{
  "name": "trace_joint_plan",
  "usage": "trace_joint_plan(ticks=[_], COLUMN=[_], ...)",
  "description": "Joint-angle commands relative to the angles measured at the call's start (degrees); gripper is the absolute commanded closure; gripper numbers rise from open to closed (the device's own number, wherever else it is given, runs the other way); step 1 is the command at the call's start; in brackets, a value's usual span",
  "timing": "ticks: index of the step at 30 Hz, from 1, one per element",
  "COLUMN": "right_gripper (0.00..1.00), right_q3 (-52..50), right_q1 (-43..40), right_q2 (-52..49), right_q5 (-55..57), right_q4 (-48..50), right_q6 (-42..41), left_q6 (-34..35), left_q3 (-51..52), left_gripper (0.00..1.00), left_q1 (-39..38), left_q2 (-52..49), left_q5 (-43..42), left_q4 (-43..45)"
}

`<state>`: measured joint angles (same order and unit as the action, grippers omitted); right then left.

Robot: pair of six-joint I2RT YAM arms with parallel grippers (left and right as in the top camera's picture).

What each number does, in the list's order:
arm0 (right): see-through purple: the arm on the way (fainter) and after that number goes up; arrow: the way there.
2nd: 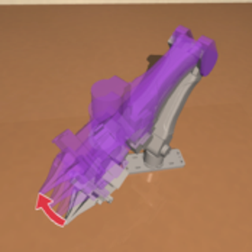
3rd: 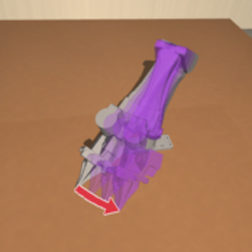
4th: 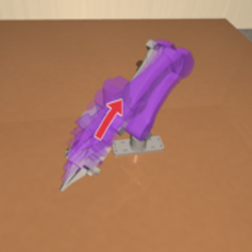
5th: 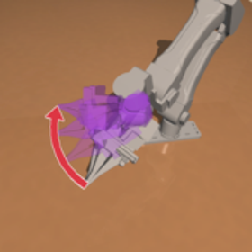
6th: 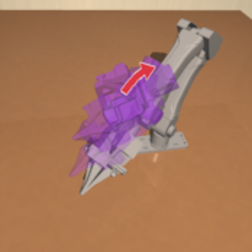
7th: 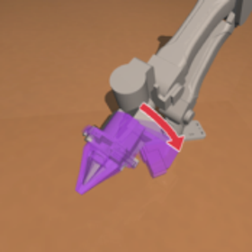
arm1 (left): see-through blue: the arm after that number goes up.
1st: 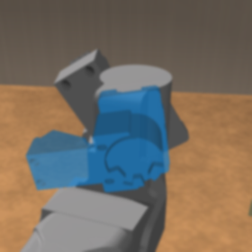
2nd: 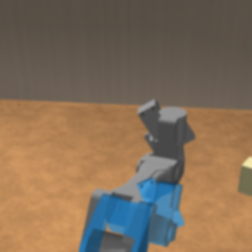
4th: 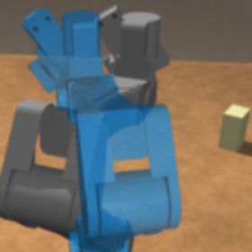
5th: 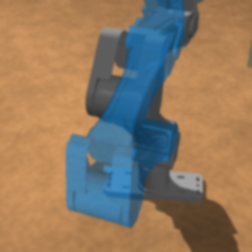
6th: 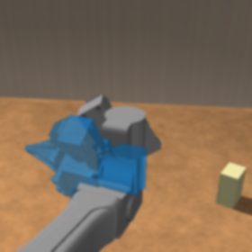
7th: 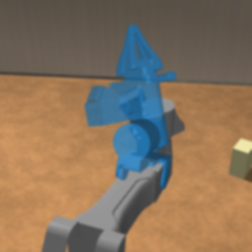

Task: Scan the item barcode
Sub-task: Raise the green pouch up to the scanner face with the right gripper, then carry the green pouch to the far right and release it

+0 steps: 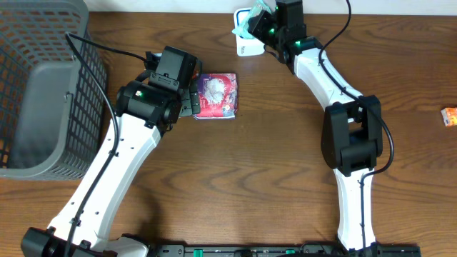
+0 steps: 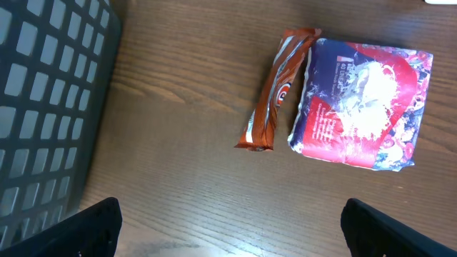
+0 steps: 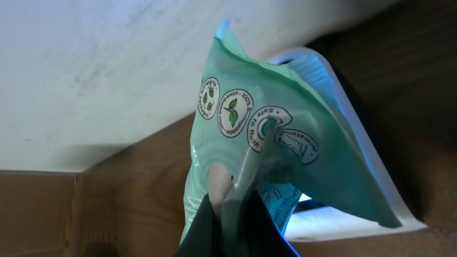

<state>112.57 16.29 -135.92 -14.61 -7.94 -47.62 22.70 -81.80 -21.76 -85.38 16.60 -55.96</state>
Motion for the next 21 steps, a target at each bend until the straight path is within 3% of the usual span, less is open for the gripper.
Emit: trace_joint_plan(ticks=[1,7,21], right_gripper=[0.99,0.99,0.99], right_q3=[1.86,4.13,5.44], right_q1=[0.02,-4.09,-27.41], right_q2=[0.15,1.68,8.48], right_q5=[-0.55,-0.76,1.44], right_q4=[-0.31,-6.69,-35.45], right_q6=[-0.09,0.59,16.96], left_q6=[0.13,0.13,0.13], left_q3=[-0.7,-0.7,-0.7], left_gripper=[0.02,0.02,0.02], left_q1=[0.2,0.2,0.2], left_q2=[-0.02,-0.02,-0.02], left_q5=[0.15,0.15,0.15], left_q4=[-0.17,-0.17,-0.17])
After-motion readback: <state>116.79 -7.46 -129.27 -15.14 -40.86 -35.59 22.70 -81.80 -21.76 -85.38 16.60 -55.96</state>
